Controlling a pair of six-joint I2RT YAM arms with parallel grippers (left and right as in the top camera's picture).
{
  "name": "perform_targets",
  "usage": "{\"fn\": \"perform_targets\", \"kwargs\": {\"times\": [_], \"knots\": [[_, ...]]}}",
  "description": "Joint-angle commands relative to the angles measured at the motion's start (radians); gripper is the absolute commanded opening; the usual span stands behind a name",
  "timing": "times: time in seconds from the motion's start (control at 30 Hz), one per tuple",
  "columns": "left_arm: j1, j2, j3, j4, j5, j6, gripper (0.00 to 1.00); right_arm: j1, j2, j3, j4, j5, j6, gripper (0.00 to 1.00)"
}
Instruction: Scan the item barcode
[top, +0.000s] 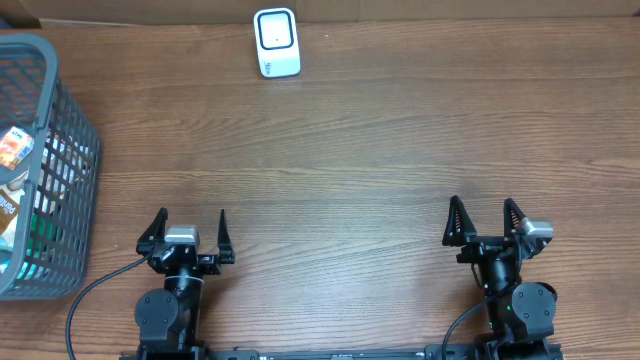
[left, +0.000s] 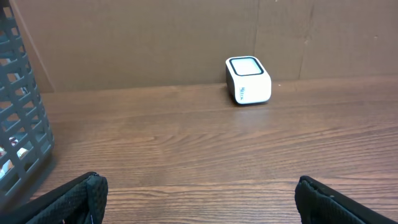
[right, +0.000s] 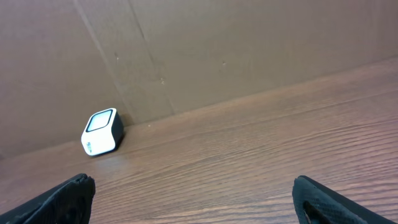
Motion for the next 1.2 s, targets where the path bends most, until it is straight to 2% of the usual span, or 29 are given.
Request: {"fn": "perform_targets", "kwargs": {"times": [0.0, 0.17, 0.27, 0.37, 0.7, 0.93, 1.17], "knots": [[-0.005, -0.013, -0.007, 0.004, 0.005, 0.015, 1.00, -0.006, -0.011, -0.011, 0.004, 0.003, -0.001, 1.00], [-0.004, -0.013, -0.007, 0.004, -0.005, 0.030, 1.00, -0.006, -0.011, -0.011, 0.004, 0.003, -0.001, 1.00], [-0.004, -0.013, -0.007, 0.011, -0.079, 0.166, 1.00, -0.006, -0.011, -0.011, 0.004, 0.003, -0.001, 1.00], [-0.004, -0.013, -0.007, 0.011, -0.087, 0.270, 0.99, -0.006, -0.011, -0.011, 0.004, 0.003, -0.001, 1.00], [-0.003, -0.013, -0.007, 0.011, -0.072, 0.287, 0.99, -0.006, -0.011, -0.011, 0.004, 0.003, -0.001, 1.00], [-0.003, -0.013, 0.002, 0.010, -0.013, 0.237, 1.00, -0.006, -0.011, -0.011, 0.004, 0.003, -0.001, 1.00], [-0.001, 0.044, 0.176, -0.040, -0.014, 0.164, 1.00, -0.006, -0.011, -0.011, 0.004, 0.003, -0.001, 1.00]]}}
